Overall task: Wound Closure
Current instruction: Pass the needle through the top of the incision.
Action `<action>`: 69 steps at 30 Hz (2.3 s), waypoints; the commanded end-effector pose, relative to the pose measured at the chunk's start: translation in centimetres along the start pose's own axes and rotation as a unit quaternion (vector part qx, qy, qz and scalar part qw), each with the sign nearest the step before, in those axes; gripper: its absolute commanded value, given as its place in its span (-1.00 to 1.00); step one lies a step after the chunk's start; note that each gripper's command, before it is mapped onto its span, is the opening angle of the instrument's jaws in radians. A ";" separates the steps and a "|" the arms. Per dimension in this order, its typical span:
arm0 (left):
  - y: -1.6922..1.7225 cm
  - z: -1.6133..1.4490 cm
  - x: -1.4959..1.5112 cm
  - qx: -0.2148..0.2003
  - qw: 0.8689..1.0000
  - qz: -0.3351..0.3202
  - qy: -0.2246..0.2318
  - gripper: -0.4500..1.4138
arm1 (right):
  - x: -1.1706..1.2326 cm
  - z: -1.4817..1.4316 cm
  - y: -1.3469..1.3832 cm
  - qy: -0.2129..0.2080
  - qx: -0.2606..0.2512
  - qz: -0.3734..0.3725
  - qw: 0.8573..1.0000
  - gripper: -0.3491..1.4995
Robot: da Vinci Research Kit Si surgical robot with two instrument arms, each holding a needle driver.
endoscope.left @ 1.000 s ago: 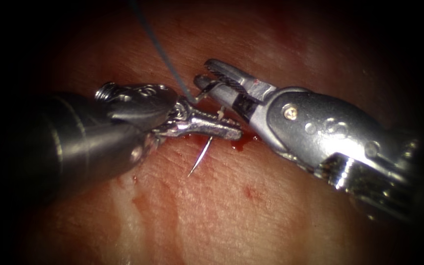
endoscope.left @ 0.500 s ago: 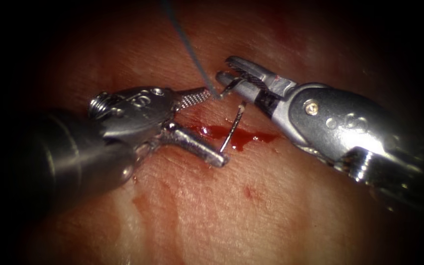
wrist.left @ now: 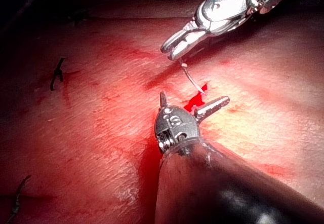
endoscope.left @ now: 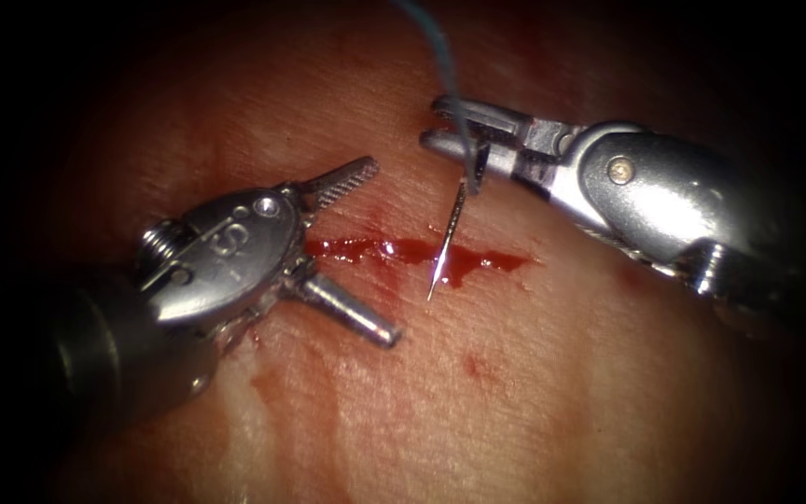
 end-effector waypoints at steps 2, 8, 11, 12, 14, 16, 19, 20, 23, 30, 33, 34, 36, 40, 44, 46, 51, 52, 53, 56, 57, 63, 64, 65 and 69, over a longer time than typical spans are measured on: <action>-0.05 0.07 -0.08 0.001 1.000 0.020 -0.001 0.37 | -0.09 0.05 0.13 0.011 0.012 -0.024 1.000 -1.00; 0.02 0.16 -0.29 0.000 0.999 0.032 -0.010 -0.21 | -0.22 0.01 0.28 0.025 0.028 -0.085 0.996 -1.00; 0.05 0.23 -0.44 -0.001 0.999 0.039 -0.036 -0.46 | -0.30 0.02 0.34 0.026 0.028 -0.113 0.993 -1.00; 0.05 0.25 -0.50 -0.003 0.998 0.042 -0.046 -0.52 | -0.32 0.03 0.36 0.025 0.027 -0.116 0.993 -1.00; 0.05 0.28 -0.58 -0.007 0.997 0.045 -0.054 -0.57 | -0.35 0.04 0.37 0.027 0.026 -0.122 0.992 -1.00; 0.05 0.30 -0.67 -0.012 0.997 0.049 -0.063 -0.64 | -0.36 0.06 0.38 0.032 0.024 -0.122 0.992 -1.00; 0.05 0.33 -0.77 -0.012 0.996 0.047 -0.074 -0.70 | -0.33 0.09 0.40 0.035 0.021 -0.124 0.991 -1.00; 0.04 0.33 -0.79 -0.011 0.996 0.045 -0.079 -0.70 | -0.32 0.10 0.40 0.035 0.021 -0.127 0.991 -1.00; 0.00 0.34 -0.86 -0.011 0.995 0.037 -0.087 -0.73 | -0.30 0.13 0.39 0.038 0.020 -0.132 0.990 -1.00; -0.17 0.35 -1.03 -0.011 0.995 0.017 -0.100 -0.75 | -0.27 0.24 0.28 0.058 0.024 -0.200 0.978 -1.00; -0.21 0.35 -1.09 -0.009 0.995 0.014 -0.103 -0.75 | -0.30 0.27 0.20 0.072 0.025 -0.238 0.968 -1.00; -0.22 0.35 -1.11 -0.009 0.995 0.015 -0.103 -0.75 | -0.31 0.27 0.17 0.078 0.023 -0.247 0.965 -1.00; -0.24 0.33 -1.12 -0.008 0.995 0.013 -0.103 -0.75 | -0.32 0.26 0.11 0.083 0.019 -0.269 0.959 -1.00; -0.26 0.32 -1.14 -0.007 0.995 0.011 -0.103 -0.75 | -0.31 0.26 0.11 0.088 0.011 -0.291 0.953 -1.00; -0.27 0.33 -1.17 -0.006 0.995 0.009 -0.102 -0.75 | -0.32 0.28 0.11 0.090 0.006 -0.294 0.951 -1.00; -0.28 0.33 -1.19 -0.005 0.994 0.010 -0.105 -0.77 | -0.34 0.30 0.11 0.088 0.005 -0.295 0.951 -1.00; -0.27 0.33 -1.20 -0.005 0.994 0.010 -0.105 -0.77 | -0.36 0.38 0.13 0.088 0.004 -0.304 0.949 -1.00; -0.27 0.33 -1.20 -0.005 0.994 0.010 -0.105 -0.77 | -0.37 0.39 0.14 0.088 0.003 -0.307 0.948 -1.00; -0.26 0.33 -1.20 -0.005 0.994 0.010 -0.105 -0.77 | -0.37 0.40 0.15 0.088 0.001 -0.309 0.947 -1.00; -0.25 0.32 -1.20 -0.005 0.994 0.010 -0.105 -0.77 | -0.40 0.43 0.18 0.085 0.003 -0.318 0.944 -1.00; -0.25 0.31 -1.20 -0.005 0.994 0.010 -0.105 -0.77 | -0.41 0.43 0.19 0.084 0.004 -0.321 0.943 -1.00; -0.24 0.30 -1.19 -0.006 0.994 0.010 -0.105 -0.77 | -0.45 0.40 0.18 0.080 0.014 -0.328 0.941 -1.00; -0.24 0.30 -1.19 -0.006 0.994 0.010 -0.105 -0.77 | -0.46 0.40 0.17 0.080 0.015 -0.329 0.941 -1.00; -0.24 0.30 -1.19 -0.006 0.994 0.010 -0.105 -0.77 | -0.48 0.38 0.17 0.078 0.017 -0.330 0.941 -1.00; -0.25 0.29 -1.19 -0.006 0.994 0.010 -0.105 -0.77 | -0.49 0.36 0.17 0.077 0.017 -0.330 0.941 -1.00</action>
